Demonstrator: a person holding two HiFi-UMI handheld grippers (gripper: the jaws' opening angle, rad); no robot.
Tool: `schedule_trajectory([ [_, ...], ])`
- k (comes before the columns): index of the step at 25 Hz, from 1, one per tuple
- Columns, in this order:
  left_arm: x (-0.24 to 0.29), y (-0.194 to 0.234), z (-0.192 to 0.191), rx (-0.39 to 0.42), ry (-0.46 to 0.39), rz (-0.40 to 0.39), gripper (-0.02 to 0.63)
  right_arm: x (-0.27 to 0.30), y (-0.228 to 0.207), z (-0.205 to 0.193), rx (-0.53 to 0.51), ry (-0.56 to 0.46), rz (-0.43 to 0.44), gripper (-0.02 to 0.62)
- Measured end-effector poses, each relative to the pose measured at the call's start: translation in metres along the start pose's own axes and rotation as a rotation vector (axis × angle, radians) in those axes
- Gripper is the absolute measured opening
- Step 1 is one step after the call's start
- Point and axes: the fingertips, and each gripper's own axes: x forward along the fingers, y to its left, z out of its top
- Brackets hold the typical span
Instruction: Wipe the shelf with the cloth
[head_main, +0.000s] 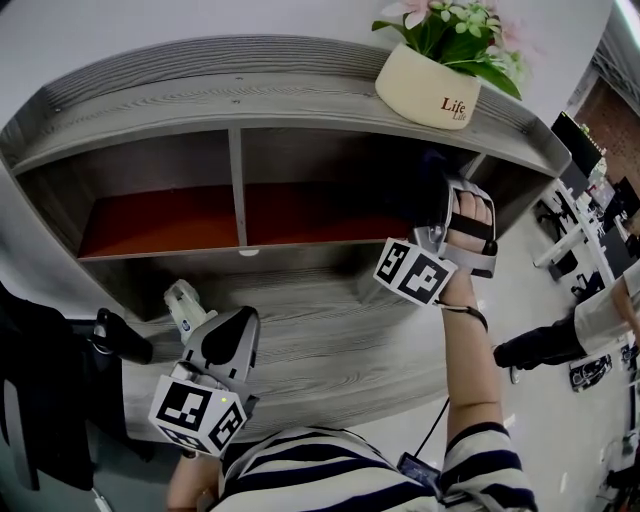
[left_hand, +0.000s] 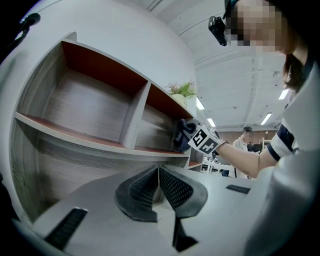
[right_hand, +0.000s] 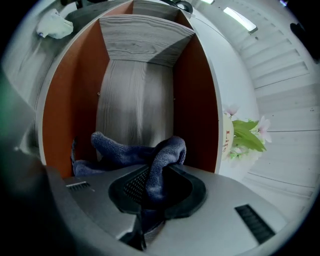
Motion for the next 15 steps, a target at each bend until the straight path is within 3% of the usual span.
schedule_trajectory([
  [15,-0.002,0.001,-0.002,0.001,0.007,0.003,0.023,-0.022,0.059,-0.004,0.035,0.016,0.164,0.066],
])
